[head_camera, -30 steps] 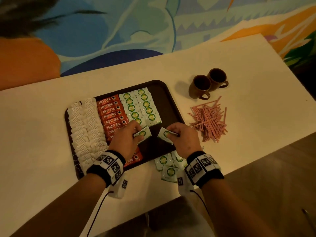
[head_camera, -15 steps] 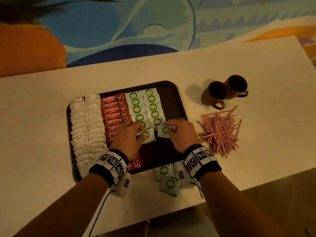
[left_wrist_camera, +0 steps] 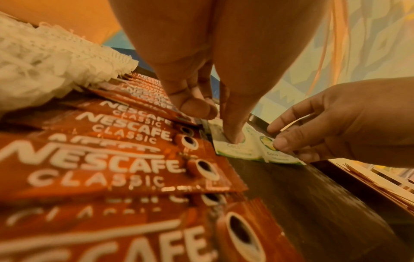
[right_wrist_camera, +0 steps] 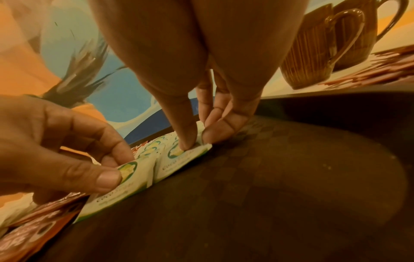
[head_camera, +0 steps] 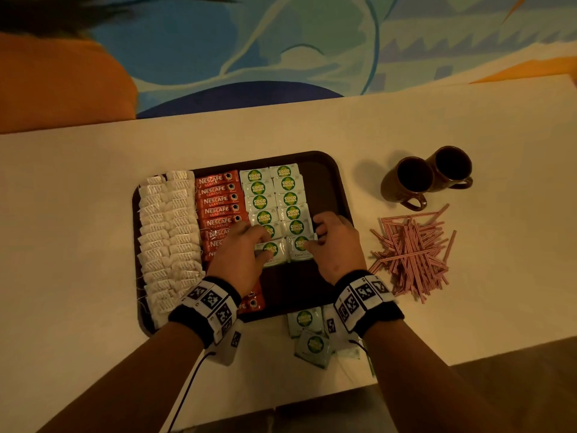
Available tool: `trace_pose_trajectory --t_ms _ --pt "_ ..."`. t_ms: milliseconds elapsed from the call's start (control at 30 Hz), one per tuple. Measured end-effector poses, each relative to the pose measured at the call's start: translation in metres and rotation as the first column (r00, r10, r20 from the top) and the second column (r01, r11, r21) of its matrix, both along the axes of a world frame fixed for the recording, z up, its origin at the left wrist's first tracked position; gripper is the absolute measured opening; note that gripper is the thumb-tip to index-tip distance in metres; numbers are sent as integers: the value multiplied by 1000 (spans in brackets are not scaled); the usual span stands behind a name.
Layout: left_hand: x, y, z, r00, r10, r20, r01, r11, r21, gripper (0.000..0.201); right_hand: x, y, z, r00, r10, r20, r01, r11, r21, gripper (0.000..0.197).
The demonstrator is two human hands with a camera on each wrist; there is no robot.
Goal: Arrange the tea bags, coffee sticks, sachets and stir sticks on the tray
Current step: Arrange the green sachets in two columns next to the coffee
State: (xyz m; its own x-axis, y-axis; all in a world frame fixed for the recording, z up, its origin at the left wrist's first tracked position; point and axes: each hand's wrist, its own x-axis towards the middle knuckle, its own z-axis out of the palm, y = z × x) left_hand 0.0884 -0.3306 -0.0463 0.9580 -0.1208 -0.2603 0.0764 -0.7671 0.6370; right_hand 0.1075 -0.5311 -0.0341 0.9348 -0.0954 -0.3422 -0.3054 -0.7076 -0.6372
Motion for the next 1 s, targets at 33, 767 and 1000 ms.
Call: trace_pose_trajectory --t_ms 33,767,1000 --pt "0 0 0 1000 -1 4 1 1000 1 24 0 1 -1 1000 -4 3 4 1000 -4 48" --pt "5 2 -4 1000 3 19 -3 1000 2 26 -1 8 -2 999 -48 4 48 999 9 48" --pt "3 2 -5 1000 -1 8 1 1000 -3 26 -2 6 -2 999 -51 -17 51 999 -2 47"
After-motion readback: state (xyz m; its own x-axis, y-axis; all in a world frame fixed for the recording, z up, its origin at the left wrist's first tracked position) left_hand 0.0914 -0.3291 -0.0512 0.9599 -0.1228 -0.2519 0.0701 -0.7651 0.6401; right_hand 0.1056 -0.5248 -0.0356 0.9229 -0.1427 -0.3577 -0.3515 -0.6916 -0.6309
